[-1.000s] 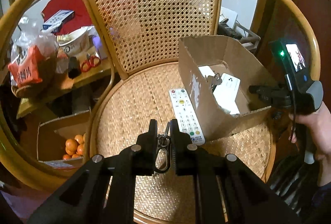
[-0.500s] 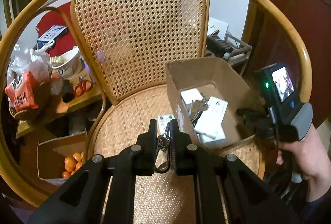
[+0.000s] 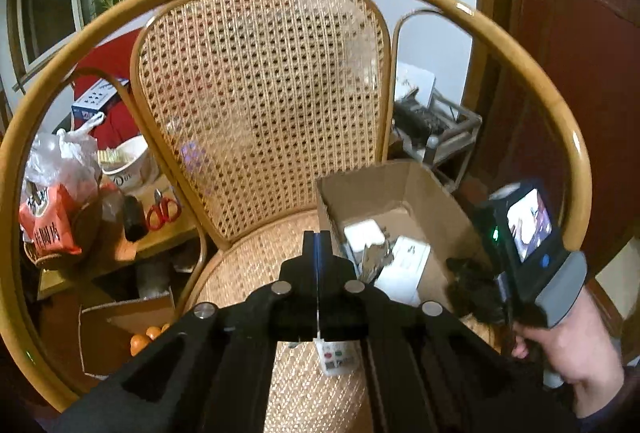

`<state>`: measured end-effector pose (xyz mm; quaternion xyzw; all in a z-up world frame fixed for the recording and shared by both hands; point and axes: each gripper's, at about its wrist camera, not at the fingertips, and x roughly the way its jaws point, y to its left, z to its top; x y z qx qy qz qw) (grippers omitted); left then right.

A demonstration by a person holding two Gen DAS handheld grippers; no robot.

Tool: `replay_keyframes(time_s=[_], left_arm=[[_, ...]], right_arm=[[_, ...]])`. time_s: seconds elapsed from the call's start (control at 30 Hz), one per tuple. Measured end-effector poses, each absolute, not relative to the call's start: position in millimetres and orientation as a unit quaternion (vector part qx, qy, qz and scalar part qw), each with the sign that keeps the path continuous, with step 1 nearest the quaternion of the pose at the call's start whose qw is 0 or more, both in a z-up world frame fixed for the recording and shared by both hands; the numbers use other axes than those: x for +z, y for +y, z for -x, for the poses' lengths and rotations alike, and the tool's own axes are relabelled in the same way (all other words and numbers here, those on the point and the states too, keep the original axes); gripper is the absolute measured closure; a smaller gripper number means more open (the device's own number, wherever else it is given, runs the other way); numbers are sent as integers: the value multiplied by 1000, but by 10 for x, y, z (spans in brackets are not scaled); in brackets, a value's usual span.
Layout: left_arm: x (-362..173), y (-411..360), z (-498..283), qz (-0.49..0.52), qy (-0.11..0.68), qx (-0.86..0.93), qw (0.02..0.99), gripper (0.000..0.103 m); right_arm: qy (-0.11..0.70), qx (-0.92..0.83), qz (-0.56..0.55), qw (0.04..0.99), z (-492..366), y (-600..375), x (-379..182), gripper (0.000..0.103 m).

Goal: Organize rigid objects

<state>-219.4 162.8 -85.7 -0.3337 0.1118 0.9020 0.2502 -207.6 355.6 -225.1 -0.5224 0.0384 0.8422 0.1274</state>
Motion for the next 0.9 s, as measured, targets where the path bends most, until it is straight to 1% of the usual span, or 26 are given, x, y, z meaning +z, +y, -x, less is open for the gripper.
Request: replay_keyframes(time_s=[0.17, 0.3, 0.33, 0.4, 0.47, 0.53, 0.6, 0.67, 0.7, 0.73, 0.77, 0.9], left_arm=[[-706, 1747, 2216, 318, 117, 904, 259, 103], [-711, 1797, 2254, 318, 123, 903, 260, 103], [-783, 1805, 2283, 329, 131, 898, 260, 101], [-925, 1747, 2364, 340, 120, 898, 252, 97], [-1200, 1700, 2483, 369, 129, 886, 248, 86], [-1431, 1638, 2588, 382, 133, 882, 241, 78], [-1639, 1588, 2681, 399, 138, 876, 235, 73], [-1832, 1566, 2767, 418, 141, 865, 239, 64], [-1908, 1569, 2788, 423, 143, 861, 243, 49], [-1988, 1582, 2806, 426, 147, 859, 243, 30], [-2026, 1610, 2795, 427, 148, 858, 244, 26], [-2156, 1598, 2933, 430, 121, 856, 260, 20]], right_arm=[[38, 842, 522, 127, 2081, 3551, -2248, 95], [38, 842, 523, 127, 2086, 3545, -2248, 95], [38, 842, 523, 127, 2081, 3550, -2252, 95], [38, 842, 522, 127, 2078, 3545, -2254, 95], [37, 842, 523, 127, 2076, 3547, -2256, 94], [37, 842, 523, 127, 2077, 3547, -2254, 94], [38, 842, 523, 127, 2076, 3546, -2254, 94], [37, 842, 523, 127, 2070, 3550, -2258, 94], [37, 842, 523, 127, 2077, 3547, -2254, 94], [37, 842, 523, 127, 2071, 3554, -2259, 94], [37, 842, 522, 127, 2073, 3546, -2255, 94], [33, 843, 522, 129, 2038, 3542, -2258, 93]])
